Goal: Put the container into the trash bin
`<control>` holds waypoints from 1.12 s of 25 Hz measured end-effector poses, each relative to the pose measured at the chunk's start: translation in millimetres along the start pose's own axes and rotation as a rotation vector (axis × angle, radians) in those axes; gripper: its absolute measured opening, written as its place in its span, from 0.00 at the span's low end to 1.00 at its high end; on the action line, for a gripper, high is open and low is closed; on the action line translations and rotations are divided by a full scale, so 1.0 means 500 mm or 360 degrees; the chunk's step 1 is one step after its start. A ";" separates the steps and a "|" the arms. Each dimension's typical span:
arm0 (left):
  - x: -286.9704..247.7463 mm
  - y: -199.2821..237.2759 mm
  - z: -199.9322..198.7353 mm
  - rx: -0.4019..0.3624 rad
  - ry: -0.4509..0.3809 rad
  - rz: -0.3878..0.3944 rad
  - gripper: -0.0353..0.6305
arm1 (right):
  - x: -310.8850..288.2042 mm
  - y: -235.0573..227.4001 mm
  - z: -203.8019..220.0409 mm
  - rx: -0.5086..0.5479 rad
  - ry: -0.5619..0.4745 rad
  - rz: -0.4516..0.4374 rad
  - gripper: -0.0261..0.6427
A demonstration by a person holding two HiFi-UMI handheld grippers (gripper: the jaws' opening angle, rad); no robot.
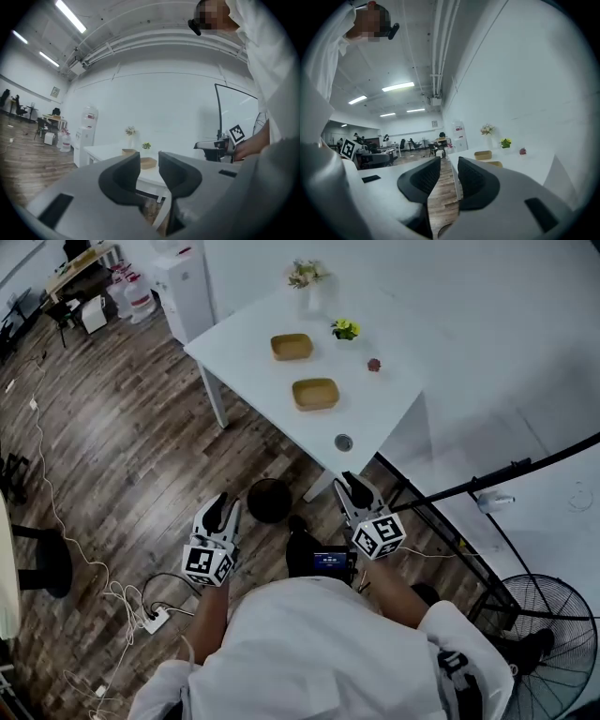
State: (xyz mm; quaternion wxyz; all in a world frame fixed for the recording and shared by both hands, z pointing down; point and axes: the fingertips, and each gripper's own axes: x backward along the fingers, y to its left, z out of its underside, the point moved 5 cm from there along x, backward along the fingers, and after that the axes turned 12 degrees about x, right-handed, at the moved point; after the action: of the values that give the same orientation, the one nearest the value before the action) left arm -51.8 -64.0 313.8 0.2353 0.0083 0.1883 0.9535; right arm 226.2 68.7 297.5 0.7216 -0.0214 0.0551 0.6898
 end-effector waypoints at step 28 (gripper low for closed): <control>-0.348 0.224 -0.081 0.0142 -0.0049 -0.0578 0.23 | -0.577 -0.606 0.316 -0.0569 0.0880 -0.0227 0.34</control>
State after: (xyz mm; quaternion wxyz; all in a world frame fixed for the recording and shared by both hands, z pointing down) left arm 48.9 -248.6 329.2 0.4057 -0.0010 0.2251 0.8858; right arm 524.3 -215.3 472.1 0.7106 -0.3378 0.1253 0.6044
